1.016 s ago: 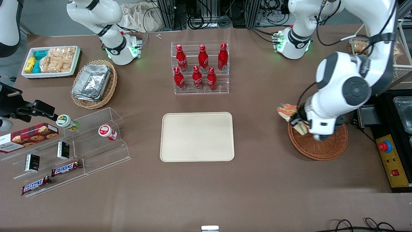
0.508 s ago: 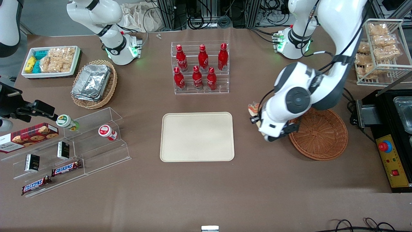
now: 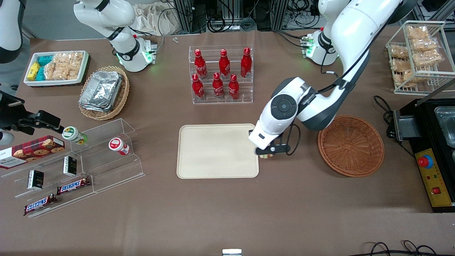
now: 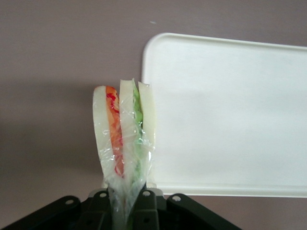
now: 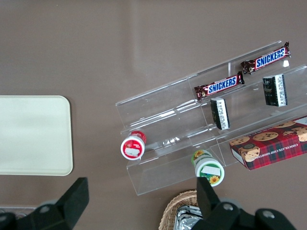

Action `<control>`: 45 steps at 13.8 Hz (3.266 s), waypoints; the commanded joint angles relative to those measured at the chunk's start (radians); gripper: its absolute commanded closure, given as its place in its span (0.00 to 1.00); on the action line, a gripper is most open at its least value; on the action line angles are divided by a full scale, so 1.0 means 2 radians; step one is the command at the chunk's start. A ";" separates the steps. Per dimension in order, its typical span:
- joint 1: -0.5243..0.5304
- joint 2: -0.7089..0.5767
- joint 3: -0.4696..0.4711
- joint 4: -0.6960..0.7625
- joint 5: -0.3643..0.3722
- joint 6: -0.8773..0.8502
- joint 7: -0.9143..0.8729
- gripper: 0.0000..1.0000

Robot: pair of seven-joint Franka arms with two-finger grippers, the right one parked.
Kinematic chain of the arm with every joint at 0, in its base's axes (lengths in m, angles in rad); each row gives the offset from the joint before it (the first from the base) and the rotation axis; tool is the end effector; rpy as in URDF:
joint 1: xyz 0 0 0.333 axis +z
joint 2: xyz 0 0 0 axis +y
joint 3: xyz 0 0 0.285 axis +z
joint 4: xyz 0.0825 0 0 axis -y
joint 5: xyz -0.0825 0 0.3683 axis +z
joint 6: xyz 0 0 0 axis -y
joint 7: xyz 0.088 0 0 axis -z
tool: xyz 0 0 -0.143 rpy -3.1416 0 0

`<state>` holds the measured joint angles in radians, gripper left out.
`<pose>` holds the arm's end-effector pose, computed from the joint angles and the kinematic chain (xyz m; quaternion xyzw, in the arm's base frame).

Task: Place sandwich from basket to tray

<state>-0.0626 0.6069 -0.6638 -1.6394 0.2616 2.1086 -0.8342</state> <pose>0.5211 -0.3865 0.2679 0.9972 0.0297 -0.0477 0.0484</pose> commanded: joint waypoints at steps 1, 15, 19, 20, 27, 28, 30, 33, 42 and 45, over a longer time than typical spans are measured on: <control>-0.023 0.038 -0.006 0.020 0.019 0.029 0.006 1.00; -0.015 0.050 -0.011 0.019 0.079 0.004 -0.022 0.00; 0.020 -0.043 -0.015 0.014 0.039 -0.101 -0.012 0.00; 0.030 -0.063 -0.015 0.013 0.032 -0.128 0.004 0.00; 0.154 -0.174 -0.012 0.011 -0.010 -0.253 0.268 0.00; 0.184 -0.186 -0.012 0.012 -0.011 -0.262 0.340 0.00; 0.224 -0.201 -0.012 0.019 -0.020 -0.289 0.392 0.00; 0.273 -0.201 -0.007 0.046 -0.014 -0.310 0.395 0.00; 0.348 -0.198 -0.007 0.067 -0.026 -0.308 0.386 0.00; 0.349 -0.198 -0.006 0.064 -0.023 -0.308 0.385 0.00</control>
<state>0.6341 0.2118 -0.6757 -1.5203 0.2227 1.5109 -0.0538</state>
